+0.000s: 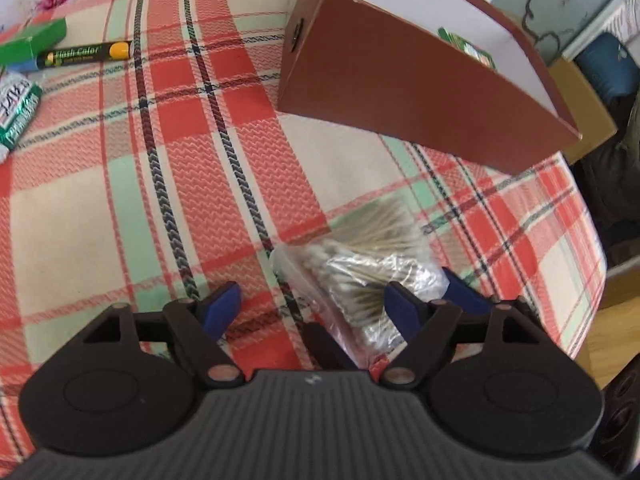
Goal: Organize objects
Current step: 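Move the right tool to the cotton swab bag and grasp it, then carry the cotton swab bag into the brown box and release it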
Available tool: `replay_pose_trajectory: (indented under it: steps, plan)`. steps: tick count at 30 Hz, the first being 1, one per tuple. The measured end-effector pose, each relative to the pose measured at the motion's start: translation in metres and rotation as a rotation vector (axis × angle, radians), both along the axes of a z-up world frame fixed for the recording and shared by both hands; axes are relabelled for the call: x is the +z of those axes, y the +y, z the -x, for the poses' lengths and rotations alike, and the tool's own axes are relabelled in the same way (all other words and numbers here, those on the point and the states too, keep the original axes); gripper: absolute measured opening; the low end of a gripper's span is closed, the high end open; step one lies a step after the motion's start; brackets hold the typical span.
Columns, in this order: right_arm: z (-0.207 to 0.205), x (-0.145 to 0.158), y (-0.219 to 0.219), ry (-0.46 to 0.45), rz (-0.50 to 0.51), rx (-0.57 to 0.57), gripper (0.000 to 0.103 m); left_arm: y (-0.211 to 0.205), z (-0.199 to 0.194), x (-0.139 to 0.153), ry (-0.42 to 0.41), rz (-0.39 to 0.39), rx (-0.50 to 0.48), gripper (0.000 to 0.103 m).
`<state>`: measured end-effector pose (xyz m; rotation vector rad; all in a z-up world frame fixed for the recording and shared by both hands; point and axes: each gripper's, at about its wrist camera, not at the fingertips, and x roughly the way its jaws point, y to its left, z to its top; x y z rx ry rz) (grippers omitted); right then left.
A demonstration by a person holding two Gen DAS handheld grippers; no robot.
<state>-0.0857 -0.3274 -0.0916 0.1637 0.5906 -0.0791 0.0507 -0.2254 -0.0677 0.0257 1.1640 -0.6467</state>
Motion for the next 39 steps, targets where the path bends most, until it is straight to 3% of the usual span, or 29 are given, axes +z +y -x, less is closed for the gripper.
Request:
replay_pose_trajectory:
  steps: [1,2,3,4,7,13,17,20,21,24,30,34,39]
  plan:
    - [-0.001,0.0,0.003,0.002,0.029,0.007,0.078,-0.001,0.0,0.0,-0.003,-0.002,-0.001,0.08]
    - [-0.001,0.0,0.005,0.0,0.06,0.011,0.073,-0.004,0.001,0.003,-0.01,-0.001,-0.006,0.075]
    - [-0.001,-0.001,0.007,-0.002,0.073,0.017,0.069,-0.005,0.0,0.005,-0.008,0.016,-0.022,0.069]
    - [0.0,0.0,0.008,-0.01,0.079,0.017,0.068,-0.007,0.0,0.007,0.009,0.046,-0.05,0.053]
    - [0.007,0.006,0.007,-0.093,0.096,-0.002,0.068,-0.016,-0.003,0.029,-0.03,0.082,-0.13,0.048]
    - [-0.005,0.044,-0.008,-0.33,0.187,-0.072,0.068,-0.041,-0.01,0.093,-0.283,0.105,-0.242,0.055]
    - [-0.043,0.063,-0.026,-0.385,0.206,-0.095,0.068,-0.062,-0.029,0.109,-0.408,0.027,-0.196,0.078]
    - [-0.084,0.066,-0.048,-0.357,0.162,-0.142,0.075,-0.075,-0.049,0.101,-0.48,-0.064,-0.104,0.084]
    - [-0.096,0.064,-0.055,-0.334,0.15,-0.146,0.079,-0.077,-0.055,0.096,-0.476,-0.08,-0.08,0.083]
    - [-0.107,0.056,-0.06,-0.295,0.143,-0.149,0.081,-0.068,-0.064,0.09,-0.428,-0.056,-0.053,0.083]
    - [-0.056,0.042,-0.033,-0.431,0.234,-0.191,0.085,-0.045,-0.046,0.087,-0.465,0.02,-0.044,0.084]
    - [-0.029,0.034,-0.005,-0.474,0.243,-0.152,0.087,-0.014,-0.028,0.079,-0.484,0.047,-0.001,0.084]
    - [-0.029,0.031,0.027,-0.367,0.181,0.009,0.087,0.043,-0.03,0.05,-0.403,-0.003,0.111,0.085]
